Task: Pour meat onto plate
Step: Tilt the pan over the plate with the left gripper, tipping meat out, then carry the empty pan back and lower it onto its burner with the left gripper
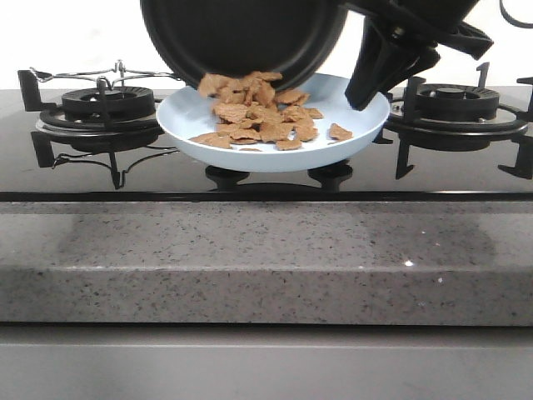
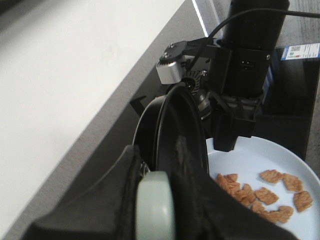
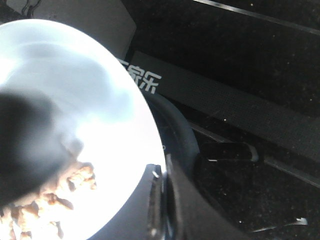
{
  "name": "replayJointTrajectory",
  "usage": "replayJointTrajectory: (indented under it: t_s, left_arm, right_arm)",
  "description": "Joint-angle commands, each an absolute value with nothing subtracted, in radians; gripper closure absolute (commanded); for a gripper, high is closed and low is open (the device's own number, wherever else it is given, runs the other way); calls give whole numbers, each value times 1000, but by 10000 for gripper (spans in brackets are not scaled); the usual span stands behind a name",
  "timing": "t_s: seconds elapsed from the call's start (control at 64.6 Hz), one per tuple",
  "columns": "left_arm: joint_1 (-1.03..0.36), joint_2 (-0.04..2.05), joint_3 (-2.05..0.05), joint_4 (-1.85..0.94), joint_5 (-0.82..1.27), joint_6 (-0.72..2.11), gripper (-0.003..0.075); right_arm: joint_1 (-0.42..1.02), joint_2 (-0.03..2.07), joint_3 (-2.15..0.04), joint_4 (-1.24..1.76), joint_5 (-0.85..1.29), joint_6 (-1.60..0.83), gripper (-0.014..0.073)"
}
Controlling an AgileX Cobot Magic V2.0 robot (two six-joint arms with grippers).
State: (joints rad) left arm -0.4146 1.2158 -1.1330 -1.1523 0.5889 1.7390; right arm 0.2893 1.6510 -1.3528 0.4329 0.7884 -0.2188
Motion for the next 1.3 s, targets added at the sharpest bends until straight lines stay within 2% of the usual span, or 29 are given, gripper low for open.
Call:
replayJointTrajectory:
  t_s: [0.0, 0.604, 0.79, 0.898, 1.084, 1.285]
  left_arm:
    - [-422, 1169, -1165, -1208, 560, 1771, 741]
    - [-422, 1155, -1167, -1217, 550, 1799, 741]
    - [-397, 1155, -1167, -1255, 404, 1621, 741]
    - [-329, 1157, -1167, -1301, 342, 1484, 741]
    - [-143, 1181, -1167, -1434, 357, 1253, 741]
    - [94, 1267, -1169, -1564, 565, 1105, 741]
  right_arm:
    - [289, 1599, -1378, 460, 752, -229, 653]
    - [289, 1599, -1378, 460, 751, -229, 653]
    - [289, 1599, -1378, 460, 752, -229, 653]
    - [289, 1599, -1378, 460, 752, -229, 653]
    - [289, 1599, -1378, 460, 752, -229, 653]
    - [289, 1599, -1378, 460, 752, -229, 653]
